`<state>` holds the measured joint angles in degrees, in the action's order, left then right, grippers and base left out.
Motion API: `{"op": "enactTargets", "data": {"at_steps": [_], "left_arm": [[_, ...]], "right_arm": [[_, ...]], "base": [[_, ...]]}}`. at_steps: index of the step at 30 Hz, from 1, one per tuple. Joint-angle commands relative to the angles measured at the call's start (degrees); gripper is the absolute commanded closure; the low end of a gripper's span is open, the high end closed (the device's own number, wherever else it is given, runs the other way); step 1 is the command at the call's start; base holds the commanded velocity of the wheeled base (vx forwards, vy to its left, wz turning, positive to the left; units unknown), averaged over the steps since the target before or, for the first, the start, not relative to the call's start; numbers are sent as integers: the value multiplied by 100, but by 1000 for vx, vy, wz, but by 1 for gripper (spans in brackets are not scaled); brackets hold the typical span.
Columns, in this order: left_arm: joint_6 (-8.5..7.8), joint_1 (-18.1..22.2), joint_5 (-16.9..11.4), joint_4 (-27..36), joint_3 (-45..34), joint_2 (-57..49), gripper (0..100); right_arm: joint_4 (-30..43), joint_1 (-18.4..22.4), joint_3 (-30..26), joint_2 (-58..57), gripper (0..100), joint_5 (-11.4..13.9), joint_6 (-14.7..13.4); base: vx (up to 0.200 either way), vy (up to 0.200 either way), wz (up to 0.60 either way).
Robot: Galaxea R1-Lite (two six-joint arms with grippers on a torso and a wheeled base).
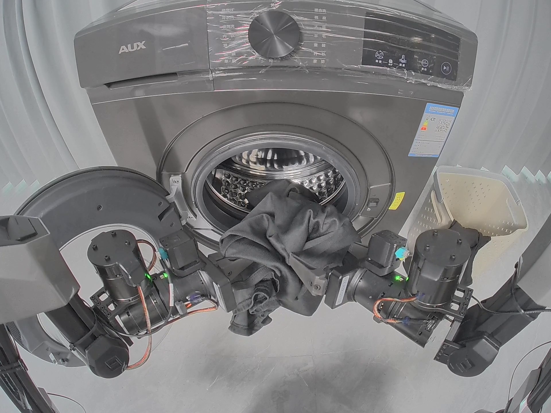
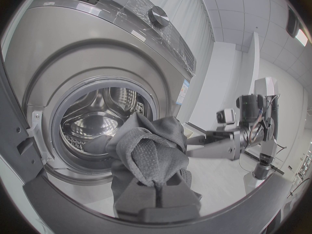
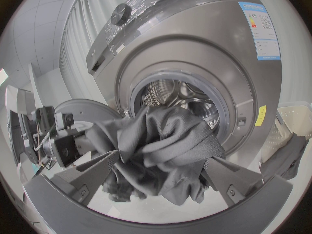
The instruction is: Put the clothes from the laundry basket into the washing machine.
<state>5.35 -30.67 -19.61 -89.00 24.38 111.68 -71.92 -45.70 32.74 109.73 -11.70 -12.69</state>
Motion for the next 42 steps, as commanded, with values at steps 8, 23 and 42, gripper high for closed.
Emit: {"op": "enactTargets", "data": {"at_steps": [8, 23, 42], "left_arm": [[326, 149, 19, -3, 357, -85, 100], [493, 158, 19, -3, 533, -181, 100], [537, 123, 19, -3, 735, -164, 100]], "right_arm": [[249, -62, -541, 22, 0, 19, 3], [223, -255, -928, 66, 0, 116, 74], [144, -176, -594, 225, 0, 116, 74]], "base": [[0, 0, 0], [0, 0, 0], [0, 0, 0]]}}
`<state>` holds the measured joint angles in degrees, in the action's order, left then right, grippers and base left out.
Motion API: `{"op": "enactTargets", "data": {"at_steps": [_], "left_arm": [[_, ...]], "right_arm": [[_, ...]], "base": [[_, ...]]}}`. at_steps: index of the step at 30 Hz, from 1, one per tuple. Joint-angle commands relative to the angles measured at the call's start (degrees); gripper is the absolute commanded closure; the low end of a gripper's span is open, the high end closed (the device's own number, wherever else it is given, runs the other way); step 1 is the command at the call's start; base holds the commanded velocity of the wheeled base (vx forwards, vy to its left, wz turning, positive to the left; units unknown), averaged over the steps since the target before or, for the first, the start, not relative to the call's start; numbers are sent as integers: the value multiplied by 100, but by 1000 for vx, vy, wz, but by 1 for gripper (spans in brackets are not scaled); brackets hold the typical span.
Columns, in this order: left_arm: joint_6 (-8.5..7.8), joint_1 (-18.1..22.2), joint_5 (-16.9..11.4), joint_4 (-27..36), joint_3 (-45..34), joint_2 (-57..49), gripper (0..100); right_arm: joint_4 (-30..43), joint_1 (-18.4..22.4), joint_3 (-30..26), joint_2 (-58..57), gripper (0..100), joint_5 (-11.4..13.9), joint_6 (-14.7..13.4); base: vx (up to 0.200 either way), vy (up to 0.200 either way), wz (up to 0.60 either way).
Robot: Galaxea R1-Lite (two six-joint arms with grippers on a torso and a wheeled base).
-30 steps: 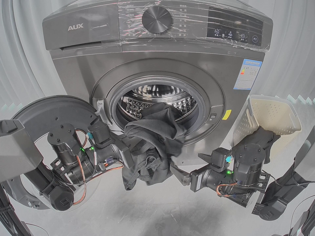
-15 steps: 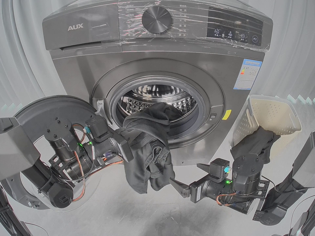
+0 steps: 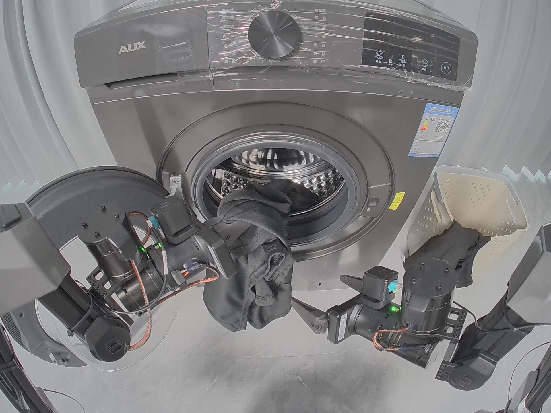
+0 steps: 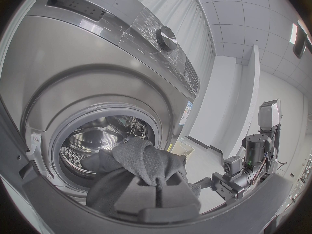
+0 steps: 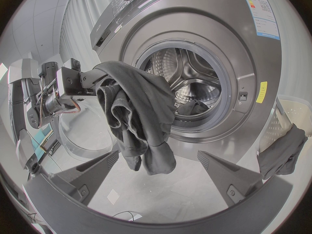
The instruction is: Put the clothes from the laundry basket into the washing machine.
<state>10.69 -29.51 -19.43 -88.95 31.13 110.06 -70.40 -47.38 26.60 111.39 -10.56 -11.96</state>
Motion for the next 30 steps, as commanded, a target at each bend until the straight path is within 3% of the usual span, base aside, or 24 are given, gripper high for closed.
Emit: {"op": "enactTargets", "data": {"at_steps": [1, 11, 18, 30], "left_arm": [[3, 7, 1, -8, 68, -2, 100], [47, 25, 1, -8, 103, -19, 100], [38, -11, 1, -8, 95, -11, 100], [38, 33, -8, -8, 95, -54, 100]], "right_arm": [[-9, -34, 29, 85, 0, 1, 1], [-149, -43, 179, 358, 0, 10, -8], [-228, 71, 583, 463, 0, -34, 1], [-228, 265, 601, 507, 0, -34, 115]], "base": [[0, 0, 0], [0, 0, 0], [0, 0, 0], [0, 0, 0]]}}
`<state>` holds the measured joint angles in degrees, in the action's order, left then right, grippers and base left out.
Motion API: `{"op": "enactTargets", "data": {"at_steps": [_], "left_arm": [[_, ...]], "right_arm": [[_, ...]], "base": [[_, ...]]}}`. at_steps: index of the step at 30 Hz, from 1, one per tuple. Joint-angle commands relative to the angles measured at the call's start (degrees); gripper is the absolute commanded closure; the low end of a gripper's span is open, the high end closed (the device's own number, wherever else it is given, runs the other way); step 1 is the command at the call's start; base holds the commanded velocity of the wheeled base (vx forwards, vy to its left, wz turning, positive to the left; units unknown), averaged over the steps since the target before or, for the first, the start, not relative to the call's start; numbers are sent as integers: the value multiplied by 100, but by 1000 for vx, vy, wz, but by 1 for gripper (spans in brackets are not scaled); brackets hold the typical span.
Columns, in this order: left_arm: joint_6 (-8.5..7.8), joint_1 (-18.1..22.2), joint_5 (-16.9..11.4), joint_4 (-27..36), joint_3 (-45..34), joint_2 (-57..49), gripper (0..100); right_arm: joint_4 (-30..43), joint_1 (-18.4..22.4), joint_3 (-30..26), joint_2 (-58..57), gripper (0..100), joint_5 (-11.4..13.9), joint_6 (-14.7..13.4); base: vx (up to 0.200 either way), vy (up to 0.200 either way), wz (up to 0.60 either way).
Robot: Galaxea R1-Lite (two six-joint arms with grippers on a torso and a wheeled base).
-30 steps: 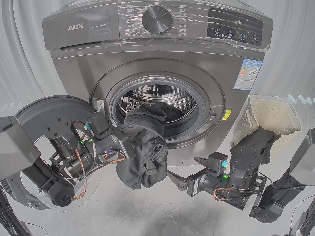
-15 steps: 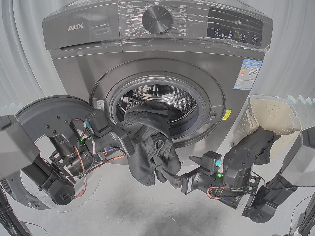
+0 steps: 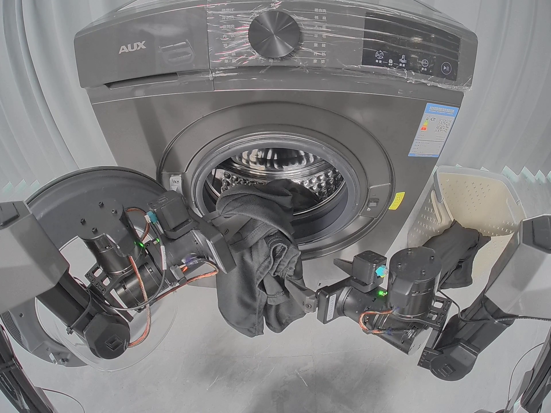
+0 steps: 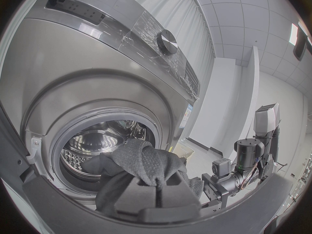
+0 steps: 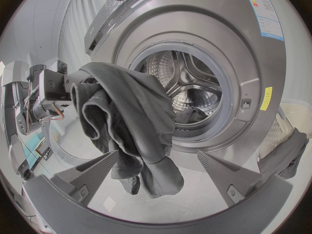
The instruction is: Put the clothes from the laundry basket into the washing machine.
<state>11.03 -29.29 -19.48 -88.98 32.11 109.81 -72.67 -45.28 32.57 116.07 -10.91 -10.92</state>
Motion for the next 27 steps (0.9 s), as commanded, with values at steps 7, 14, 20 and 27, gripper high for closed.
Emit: {"op": "enactTargets", "data": {"at_steps": [7, 14, 20, 27], "left_arm": [[4, -33, 6, -5, -12, -48, 100], [4, -6, -3, -5, -3, -48, 100], [4, -24, 6, -5, -21, -48, 100], [-5, -33, -3, -5, -21, -39, 100]], "right_arm": [[-2, 168, 109, 56, 0, 28, 64], [7, 458, 3, 241, 0, 28, 161], [-11, 493, 12, 672, 0, 36, 249], [-186, 432, 135, 1050, 0, 98, 266]], "base": [[0, 0, 0], [0, 0, 0], [0, 0, 0], [0, 0, 0]]}}
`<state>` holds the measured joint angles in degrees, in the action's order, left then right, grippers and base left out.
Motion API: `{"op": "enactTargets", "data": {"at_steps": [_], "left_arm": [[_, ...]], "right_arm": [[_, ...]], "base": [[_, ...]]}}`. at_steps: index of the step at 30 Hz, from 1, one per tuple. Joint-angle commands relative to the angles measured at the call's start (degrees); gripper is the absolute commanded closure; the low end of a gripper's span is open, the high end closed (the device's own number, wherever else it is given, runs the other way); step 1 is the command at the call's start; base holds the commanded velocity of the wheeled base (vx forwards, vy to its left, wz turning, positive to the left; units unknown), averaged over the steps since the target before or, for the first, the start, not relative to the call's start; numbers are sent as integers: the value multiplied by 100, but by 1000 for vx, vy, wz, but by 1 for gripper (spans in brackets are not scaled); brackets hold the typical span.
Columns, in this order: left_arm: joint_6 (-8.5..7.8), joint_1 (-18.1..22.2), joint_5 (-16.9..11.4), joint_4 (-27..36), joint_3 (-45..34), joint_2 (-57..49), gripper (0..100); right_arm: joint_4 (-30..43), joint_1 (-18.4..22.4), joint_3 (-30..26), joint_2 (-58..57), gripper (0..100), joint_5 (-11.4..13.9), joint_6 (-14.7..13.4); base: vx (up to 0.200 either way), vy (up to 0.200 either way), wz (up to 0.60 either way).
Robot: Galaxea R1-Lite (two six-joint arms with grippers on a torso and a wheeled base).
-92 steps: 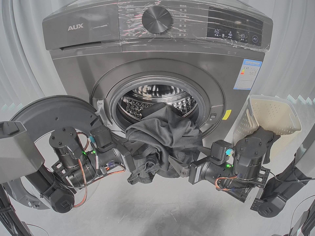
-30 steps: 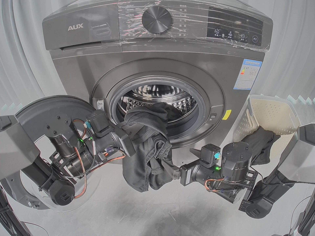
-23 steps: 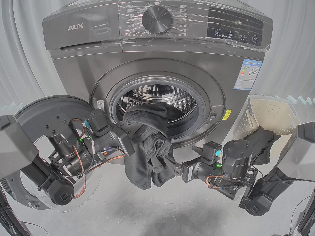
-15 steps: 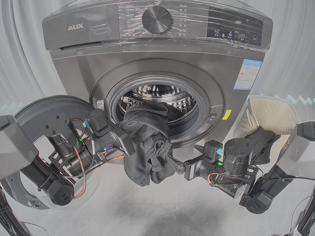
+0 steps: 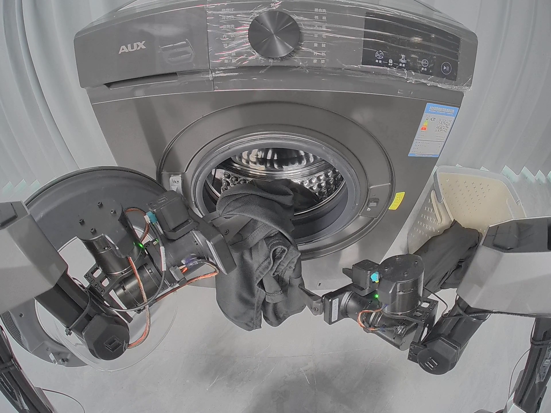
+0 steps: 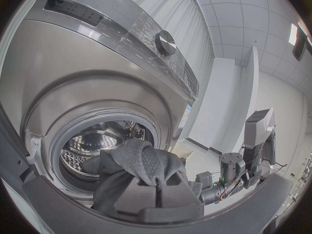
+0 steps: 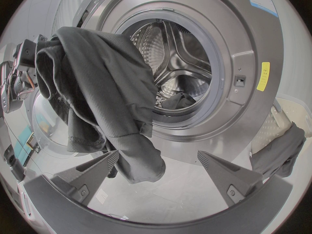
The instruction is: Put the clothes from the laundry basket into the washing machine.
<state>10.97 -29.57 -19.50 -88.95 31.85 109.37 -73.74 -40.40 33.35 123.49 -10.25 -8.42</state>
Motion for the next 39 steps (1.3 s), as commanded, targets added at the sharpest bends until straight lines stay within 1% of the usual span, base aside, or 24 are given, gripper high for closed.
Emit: {"op": "enactTargets", "data": {"at_steps": [1, 3, 10, 12, 15, 19, 22, 29, 32, 35, 39], "left_arm": [[1, -4, -1, -8, 14, 5, 100], [1, -4, -1, -8, 14, 5, 100], [1, -13, -1, -8, -4, 5, 100], [1, -13, 8, -8, -13, 5, 100], [1, -13, -1, -8, -30, -4, 100], [-7, -13, 8, -8, -65, -30, 100], [10, -13, 8, -8, -65, -92, 100], [10, -13, 8, -8, -74, -92, 100], [1, -13, 8, -8, -83, -83, 100], [1, -13, -1, -8, -153, -74, 100], [1, -13, -1, -8, -188, -48, 100]], "right_arm": [[-123, -65, 57, 316, 0, 85, 25], [-132, -82, 48, 316, 0, 146, 25], [-141, -188, 75, 439, 0, 155, 34], [-141, -188, 207, 544, 0, 146, 34], [-141, -170, 593, 782, 0, 85, 25], [-141, -135, 954, 843, 0, 85, 34], [-141, -144, 1077, 843, 0, 85, 34], [-290, -196, 1147, 817, 0, 129, 34], [-343, -205, 1244, 817, 0, 129, 34], [-360, -196, 1472, 755, 0, 129, 25], [-360, -205, 1516, 720, 0, 129, 25]], "base": [[0, 0, 0], [0, 0, 0], [0, 0, 0], [0, 0, 0], [0, 0, 0], [0, 0, 0], [0, 0, 0], [0, 0, 0], [0, 0, 0], [0, 0, 0], [0, 0, 0]]}}
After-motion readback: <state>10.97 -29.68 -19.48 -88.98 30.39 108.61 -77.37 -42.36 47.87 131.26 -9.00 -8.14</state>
